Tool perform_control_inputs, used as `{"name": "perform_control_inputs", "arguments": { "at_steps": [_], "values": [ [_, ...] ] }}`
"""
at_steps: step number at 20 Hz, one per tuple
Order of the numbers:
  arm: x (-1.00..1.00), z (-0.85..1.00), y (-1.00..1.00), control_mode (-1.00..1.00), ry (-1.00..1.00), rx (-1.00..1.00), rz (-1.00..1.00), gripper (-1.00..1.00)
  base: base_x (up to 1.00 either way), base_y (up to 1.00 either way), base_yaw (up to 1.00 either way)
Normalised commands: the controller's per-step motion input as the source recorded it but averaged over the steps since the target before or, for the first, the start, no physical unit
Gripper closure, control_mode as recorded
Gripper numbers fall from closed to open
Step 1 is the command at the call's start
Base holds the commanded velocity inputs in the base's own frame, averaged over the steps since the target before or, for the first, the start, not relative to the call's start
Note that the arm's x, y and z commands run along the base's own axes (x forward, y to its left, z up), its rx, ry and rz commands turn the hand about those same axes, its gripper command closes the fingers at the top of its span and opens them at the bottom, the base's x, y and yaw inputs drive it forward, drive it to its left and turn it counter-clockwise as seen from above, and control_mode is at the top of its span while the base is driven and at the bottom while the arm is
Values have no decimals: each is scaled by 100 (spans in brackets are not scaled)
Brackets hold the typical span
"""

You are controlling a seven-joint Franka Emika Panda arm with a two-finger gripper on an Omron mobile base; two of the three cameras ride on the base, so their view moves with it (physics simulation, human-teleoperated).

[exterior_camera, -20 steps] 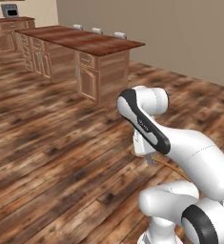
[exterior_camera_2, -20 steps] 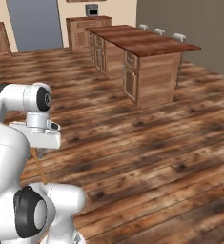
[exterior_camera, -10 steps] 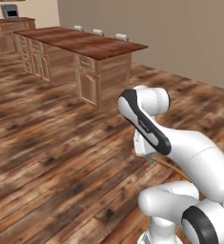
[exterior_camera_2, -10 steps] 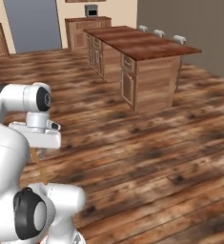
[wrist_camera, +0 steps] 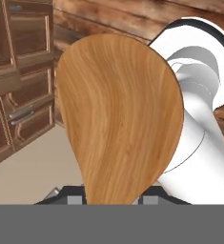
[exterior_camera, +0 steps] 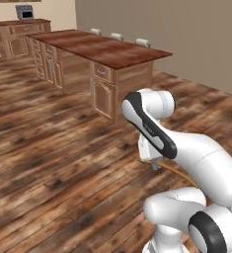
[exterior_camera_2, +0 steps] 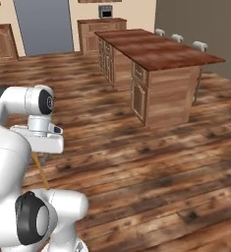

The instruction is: Organize the utensils by type. Pick up the wooden spoons from the counter and place them in the open cabinet. Then pick up the metallic utensils from the counter and place them in the open drawer.

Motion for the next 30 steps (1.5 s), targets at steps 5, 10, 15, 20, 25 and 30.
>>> {"name": "perform_control_inputs", "arguments": {
  "at_steps": [5,10,15,20,25,30],
  "values": [
    [0,0,0,100,0,0,0,100,100,-9,17],
    [0,0,0,100,0,0,0,100,100,-3,14],
    [0,0,0,100,0,0,0,100,100,-9,17],
    [0,0,0,100,0,0,0,100,97,-16,30],
    [0,0,0,100,0,0,0,100,96,-12,40],
    [0,0,0,100,0,0,0,100,99,-5,40]
  ]
}}
